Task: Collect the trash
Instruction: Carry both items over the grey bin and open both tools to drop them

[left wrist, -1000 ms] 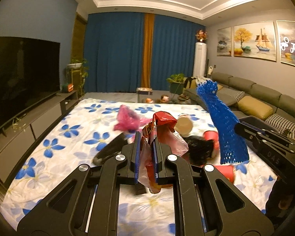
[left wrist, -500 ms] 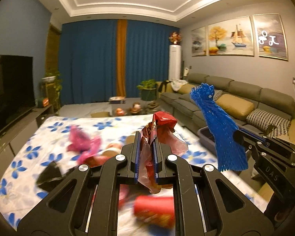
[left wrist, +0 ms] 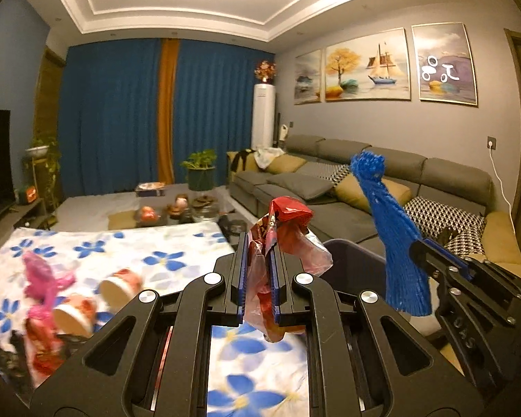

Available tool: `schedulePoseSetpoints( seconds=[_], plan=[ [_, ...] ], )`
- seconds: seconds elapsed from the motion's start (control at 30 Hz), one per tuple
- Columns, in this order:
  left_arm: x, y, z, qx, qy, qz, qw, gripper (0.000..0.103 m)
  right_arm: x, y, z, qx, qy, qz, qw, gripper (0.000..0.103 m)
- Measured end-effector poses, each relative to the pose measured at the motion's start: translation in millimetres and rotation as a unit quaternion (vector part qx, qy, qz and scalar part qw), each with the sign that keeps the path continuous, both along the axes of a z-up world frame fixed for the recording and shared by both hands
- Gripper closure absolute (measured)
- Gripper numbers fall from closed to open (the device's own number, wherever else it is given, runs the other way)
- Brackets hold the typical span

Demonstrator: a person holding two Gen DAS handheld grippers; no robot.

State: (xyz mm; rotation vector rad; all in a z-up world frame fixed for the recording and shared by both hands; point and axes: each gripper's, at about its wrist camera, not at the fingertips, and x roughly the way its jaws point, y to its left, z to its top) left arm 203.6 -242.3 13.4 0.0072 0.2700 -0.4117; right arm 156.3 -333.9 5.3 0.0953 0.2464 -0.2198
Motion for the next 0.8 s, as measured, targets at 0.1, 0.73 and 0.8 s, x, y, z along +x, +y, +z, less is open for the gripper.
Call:
schedulePoseSetpoints(
  seconds=[0.1, 0.73, 0.8],
  plan=[
    [14.5, -17.2, -9.3, 0.0, 0.01, -0.01, 0.9999, 0.092, 3.8, -16.2, -7.7, 0.005, 0.002, -0.007, 1.0, 0.096],
    [73.0, -82.7, -49.0, 0.017, 0.042, -0.045, 0.998, 0.092, 49.8, -73.0, -35.1, 0.038, 0.025, -0.008, 0.999, 0.096],
    [76.6, -86.2, -51.1, 0.017, 0.045, -0.048, 0.9977, 0.092, 53.7, -77.1, -34.8, 0.039, 0.028, -0.008, 0.999, 0.096]
  ],
)
